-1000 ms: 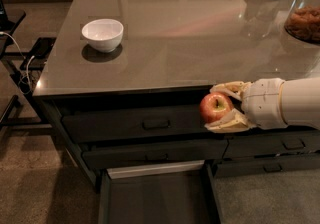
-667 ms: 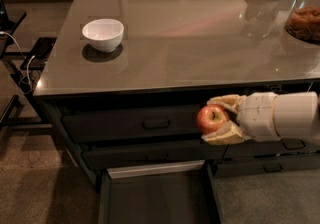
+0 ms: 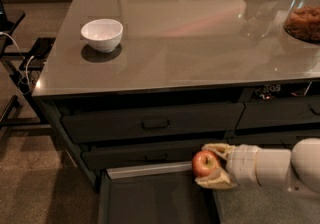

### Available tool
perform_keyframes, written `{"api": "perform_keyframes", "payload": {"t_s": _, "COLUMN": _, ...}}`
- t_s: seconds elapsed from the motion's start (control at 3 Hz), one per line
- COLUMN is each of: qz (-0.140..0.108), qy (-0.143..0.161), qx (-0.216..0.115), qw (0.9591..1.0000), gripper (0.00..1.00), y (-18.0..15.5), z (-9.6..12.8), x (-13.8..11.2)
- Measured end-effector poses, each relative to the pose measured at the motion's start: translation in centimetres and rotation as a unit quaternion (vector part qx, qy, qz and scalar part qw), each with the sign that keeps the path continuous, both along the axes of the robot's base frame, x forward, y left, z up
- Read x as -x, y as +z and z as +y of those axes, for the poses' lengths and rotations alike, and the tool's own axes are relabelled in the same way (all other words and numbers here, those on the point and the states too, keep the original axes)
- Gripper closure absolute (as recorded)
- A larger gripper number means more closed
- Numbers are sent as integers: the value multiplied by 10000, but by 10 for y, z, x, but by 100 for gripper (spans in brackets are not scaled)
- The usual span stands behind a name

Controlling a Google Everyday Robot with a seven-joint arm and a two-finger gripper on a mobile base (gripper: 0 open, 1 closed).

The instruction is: Place apple into bottom drawer

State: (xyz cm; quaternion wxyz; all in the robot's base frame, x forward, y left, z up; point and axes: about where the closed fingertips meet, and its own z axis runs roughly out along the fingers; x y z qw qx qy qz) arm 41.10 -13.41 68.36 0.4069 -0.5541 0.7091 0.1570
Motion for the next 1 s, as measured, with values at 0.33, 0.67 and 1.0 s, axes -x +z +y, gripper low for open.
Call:
{"api": "perform_keyframes", "payload": {"t_s": 0.33, "qz": 217, "qy": -277, "qx": -76, "qw": 9994, "gripper": 100, "y": -65, "z": -3, "x": 4}}
{"api": "perform_keyframes", "payload": {"t_s": 0.67, "qz": 218, "qy": -277, "qx": -76, "qw": 9993, "gripper": 100, "y": -66, "z": -3, "x": 4}}
{"api": "perform_keyframes", "payload": {"t_s": 1.0, "qz": 336, "qy": -373, "qx": -119, "qw": 9987, "gripper": 100, "y": -88, "z": 6, "x": 2}}
